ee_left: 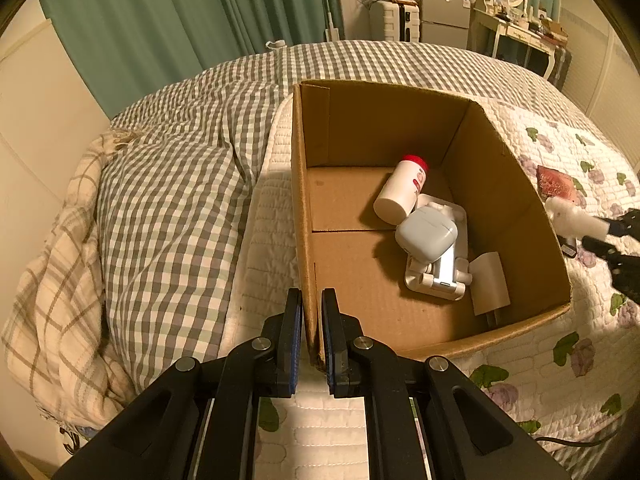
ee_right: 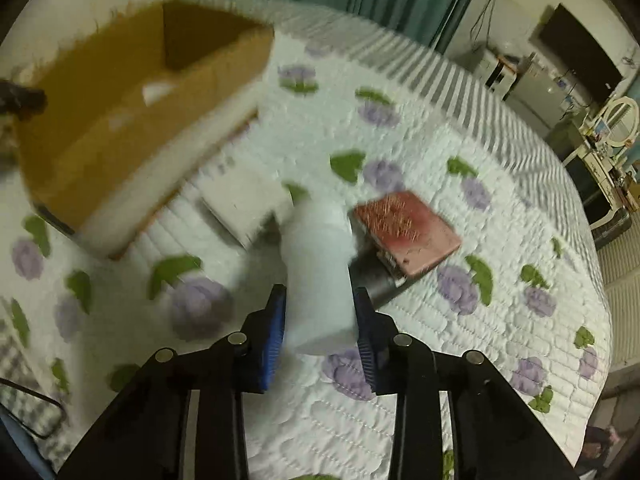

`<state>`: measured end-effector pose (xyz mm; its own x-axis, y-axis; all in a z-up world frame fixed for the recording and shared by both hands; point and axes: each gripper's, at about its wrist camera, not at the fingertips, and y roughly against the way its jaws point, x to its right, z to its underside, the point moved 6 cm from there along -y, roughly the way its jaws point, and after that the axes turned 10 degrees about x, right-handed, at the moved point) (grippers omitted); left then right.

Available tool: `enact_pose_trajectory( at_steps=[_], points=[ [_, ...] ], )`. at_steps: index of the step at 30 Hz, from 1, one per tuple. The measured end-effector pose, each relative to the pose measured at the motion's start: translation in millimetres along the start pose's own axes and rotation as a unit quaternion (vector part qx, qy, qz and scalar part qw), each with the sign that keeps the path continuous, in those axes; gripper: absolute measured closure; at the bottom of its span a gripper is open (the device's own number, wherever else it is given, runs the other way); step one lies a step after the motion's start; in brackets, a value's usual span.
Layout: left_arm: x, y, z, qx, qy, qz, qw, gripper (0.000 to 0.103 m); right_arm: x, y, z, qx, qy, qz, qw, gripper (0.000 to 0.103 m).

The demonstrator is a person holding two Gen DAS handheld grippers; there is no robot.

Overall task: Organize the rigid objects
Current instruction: 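Carry the white bottle into the box and open the right gripper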

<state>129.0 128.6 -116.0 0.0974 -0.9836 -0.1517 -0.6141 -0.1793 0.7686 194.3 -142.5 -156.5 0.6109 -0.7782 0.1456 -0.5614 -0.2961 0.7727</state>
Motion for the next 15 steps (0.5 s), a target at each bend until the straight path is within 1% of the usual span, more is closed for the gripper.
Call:
enact_pose_trajectory(
  at_steps=[1,5,8,11,15],
  points=[
    [-0.1,0.0,0.0,0.0,0.0,0.0,1.0,0.094,-0.6,6.1,-3.8,0.004,-0.003,-0.001,1.0,0.071],
    [0.0,-0.3,-0.6,0.0,0.001,0.002,1.0,0.094,-3.9,30.0,-21.6,0.04,0.004,0.02,0.999,0.071],
    [0.4,-1.0,-1.4,-0.001,0.003,0.005,1.0,0.094,-6.9,42.8,-39.3,0.065,0.001,0.027,0.997,0.071],
    [0.5,-0.8,-1.5,-0.001,0.002,0.005,1.0,0.094,-14.3,58.9,-57.4,0.093,-0.001,0.025,0.995,0.071],
    [0.5,-0.8,-1.5,-0.001,0.003,0.005,1.0,0.094,-38.7,80.2,-86.3,0.132,0.016,0.013,0.991,0.071]
  ],
)
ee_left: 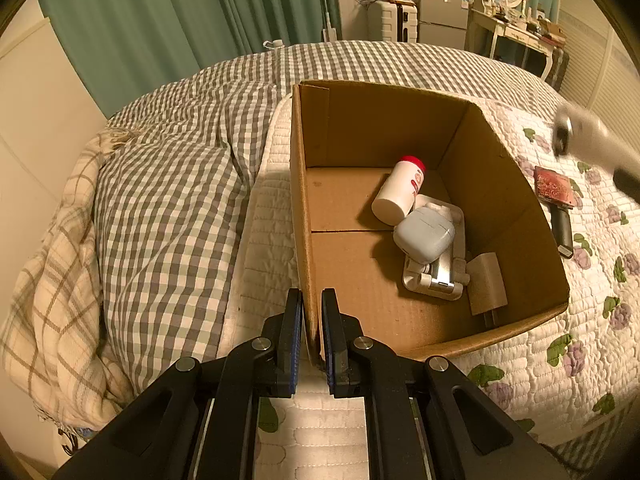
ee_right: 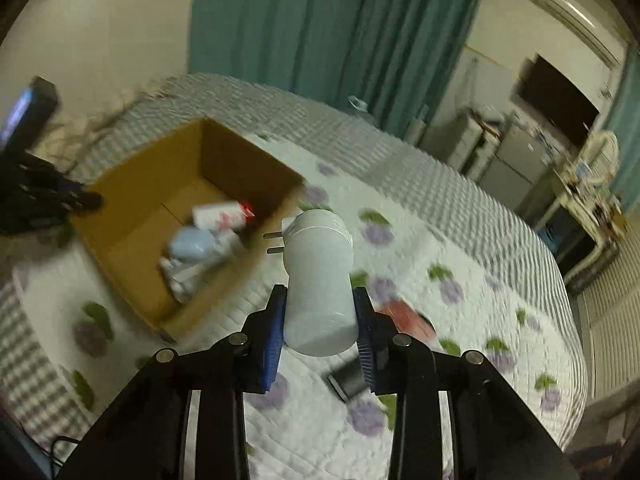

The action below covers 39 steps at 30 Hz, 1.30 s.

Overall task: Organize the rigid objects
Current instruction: 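Carry the white bottle into the box and open the right gripper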

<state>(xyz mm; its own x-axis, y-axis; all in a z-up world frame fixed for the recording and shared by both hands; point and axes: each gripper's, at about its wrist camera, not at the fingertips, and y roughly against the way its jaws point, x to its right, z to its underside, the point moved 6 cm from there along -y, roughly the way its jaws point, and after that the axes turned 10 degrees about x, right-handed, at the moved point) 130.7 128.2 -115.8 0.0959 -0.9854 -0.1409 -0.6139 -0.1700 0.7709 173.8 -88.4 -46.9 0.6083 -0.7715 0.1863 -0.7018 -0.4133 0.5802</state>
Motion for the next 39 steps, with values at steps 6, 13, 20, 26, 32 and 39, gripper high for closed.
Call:
enact_pose_trajectory(
  at_steps=[6,13,20,26,32,39],
  points=[
    [-0.2,0.0,0.0,0.0,-0.001,-0.001,1.0,0.094,-37.2,-8.5,-42.2,0.049,0.014,-0.004,0.999,0.071],
    [-1.1,-0.6,0.0,0.001,0.002,0.002,1.0,0.094,-82.4,-45.5,-50.3,0.055,-0.001,-0.038,0.998,0.071],
    [-3.5,-1.6,1.2,0.005,0.013,0.008,0.9999,0.094,-107.1,-72.6,-39.5,0.037,-0.027,-0.067,0.997,0.071],
    [-3.8,-1.1,1.4,0.005,0.012,0.012,0.9998,0.094,-117.8,-89.3,-31.5,0.025,-0.046,-0.081,0.995,0.071],
    [-4.5,-1.4,1.5,0.004,0.012,0.009,0.9999,0.094,-111.4,-74.7,-36.0,0.043,-0.059,-0.086,0.994,0.031],
    [-4.3,-5.4,2.2,0.0,0.01,0.004,0.9999,0.094,-71.8,-32.6,-49.8,0.082,-0.086,-0.075,0.99,0.027]
  ],
)
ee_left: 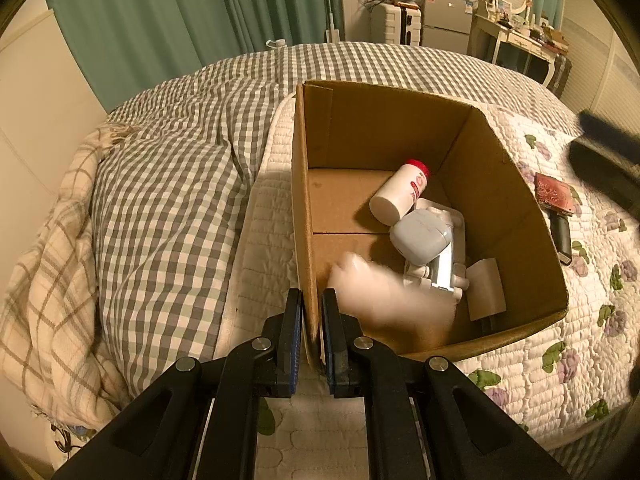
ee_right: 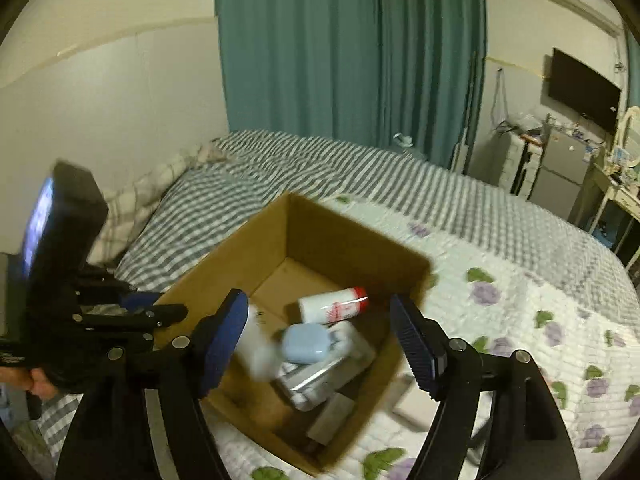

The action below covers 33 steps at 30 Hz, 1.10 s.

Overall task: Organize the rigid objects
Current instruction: 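Carry the white bottle into the box and open the right gripper, then grasp the white square charger with the right gripper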

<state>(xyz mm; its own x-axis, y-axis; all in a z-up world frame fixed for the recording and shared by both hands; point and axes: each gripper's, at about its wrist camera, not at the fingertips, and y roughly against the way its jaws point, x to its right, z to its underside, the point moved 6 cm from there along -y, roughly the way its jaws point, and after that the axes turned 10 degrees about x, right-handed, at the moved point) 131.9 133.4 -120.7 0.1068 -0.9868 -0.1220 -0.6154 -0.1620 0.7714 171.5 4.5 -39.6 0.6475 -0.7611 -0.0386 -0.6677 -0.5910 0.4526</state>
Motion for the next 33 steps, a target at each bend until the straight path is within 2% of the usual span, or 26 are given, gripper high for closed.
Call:
enact_pose_trajectory(
  at_steps=[2,9,13,16,22,26,28,33],
  points=[
    [-0.4,0.0,-0.5,0.001,0.0,0.0,1.0,0.094,15.5,13.9,-6.9,0.01,0.001,0.021,1.0,0.024],
    [-0.6,0.9,-0.9,0.0,-0.001,0.0,1.0,0.094,76.9,47.0,-13.3,0.023,-0.006,0.099,0.995,0.023],
    [-0.4,1.0,-0.9,0.001,0.0,0.0,1.0,0.094,102.4,50.9,-3.0,0.021,-0.025,0.124,0.992,0.023],
    [-0.6,1.0,-1.1,0.0,-0.001,-0.001,1.0,0.094,115.0,42.2,16.9,0.009,-0.037,0.134,0.99,0.023],
    [0.0,2.4,-0.5,-0.001,-0.002,-0.003,1.0,0.094,122.6,1.2,80.1,-0.042,-0.06,0.121,0.99,0.023],
    [0.4,3.6,0.2,-0.003,-0.002,-0.006,1.0,0.094,118.4,-30.2,123.8,-0.102,-0.054,0.113,0.987,0.023],
    [0.7,3.8,0.3,-0.003,-0.002,-0.008,1.0,0.094,112.6,-38.7,134.8,-0.116,-0.045,0.102,0.987,0.023],
    [0.4,4.0,0.4,-0.004,0.002,-0.008,1.0,0.094,101.0,-50.6,142.0,-0.122,-0.027,0.083,0.989,0.023]
  ],
)
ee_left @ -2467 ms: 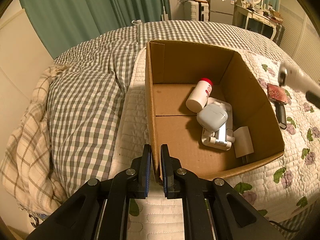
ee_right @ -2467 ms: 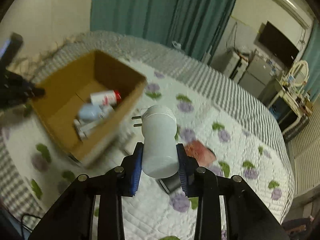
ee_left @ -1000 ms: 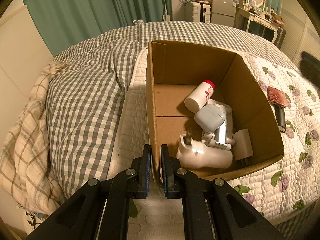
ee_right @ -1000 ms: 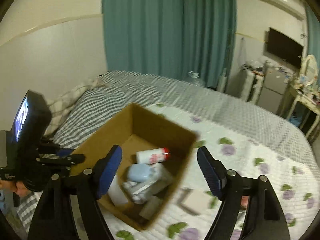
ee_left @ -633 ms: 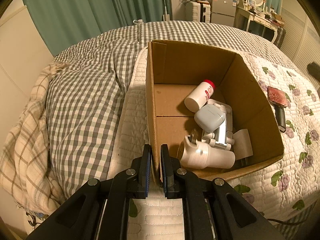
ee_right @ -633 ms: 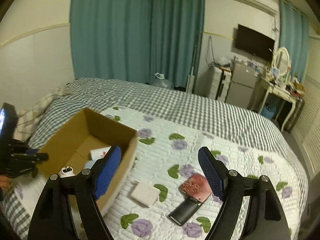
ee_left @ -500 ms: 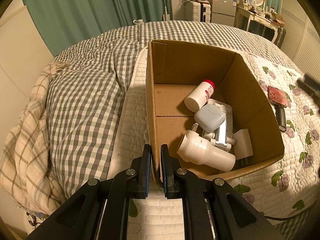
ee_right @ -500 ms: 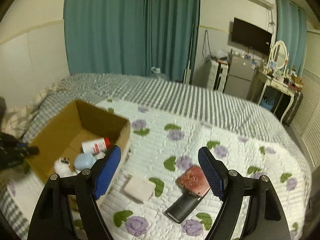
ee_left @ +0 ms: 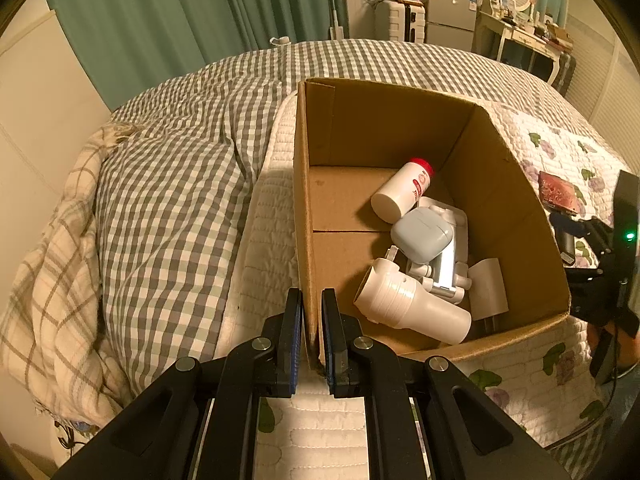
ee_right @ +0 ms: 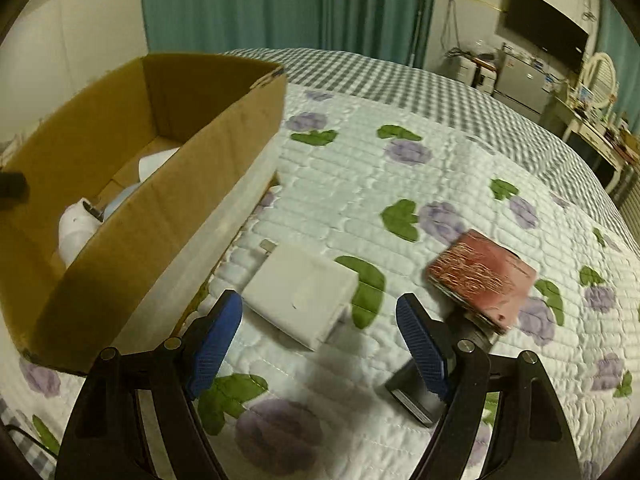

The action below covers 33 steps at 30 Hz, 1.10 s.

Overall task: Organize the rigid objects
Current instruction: 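Grasp the white square charger with the right gripper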

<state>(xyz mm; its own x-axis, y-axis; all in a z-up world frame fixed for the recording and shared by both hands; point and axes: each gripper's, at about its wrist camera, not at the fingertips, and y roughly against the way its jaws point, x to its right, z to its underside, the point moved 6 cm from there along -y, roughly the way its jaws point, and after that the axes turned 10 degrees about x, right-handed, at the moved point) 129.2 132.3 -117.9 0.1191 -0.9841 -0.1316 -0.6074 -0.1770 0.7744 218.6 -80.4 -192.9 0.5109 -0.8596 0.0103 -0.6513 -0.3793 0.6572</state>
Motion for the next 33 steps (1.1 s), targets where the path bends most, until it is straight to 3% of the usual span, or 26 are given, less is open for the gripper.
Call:
enact_pose_trajectory(
  at_steps=[7,15,33],
  points=[
    [0.1,0.3,0.1,-0.001,-0.001,0.0,1.0,0.094,-11.3,-19.6,3.9,-0.013,0.022,-0.001,1.0,0.025],
    [0.1,0.0,0.1,-0.001,-0.001,0.001,1.0,0.094,-10.2,-28.3,4.3,-0.017,0.013,-0.01,1.0,0.034],
    [3.9,-0.2,2.4,-0.002,0.0,0.006,1.0,0.094,-0.6,2.0,6.0,-0.009,-0.029,-0.009,0.999,0.044]
  ],
)
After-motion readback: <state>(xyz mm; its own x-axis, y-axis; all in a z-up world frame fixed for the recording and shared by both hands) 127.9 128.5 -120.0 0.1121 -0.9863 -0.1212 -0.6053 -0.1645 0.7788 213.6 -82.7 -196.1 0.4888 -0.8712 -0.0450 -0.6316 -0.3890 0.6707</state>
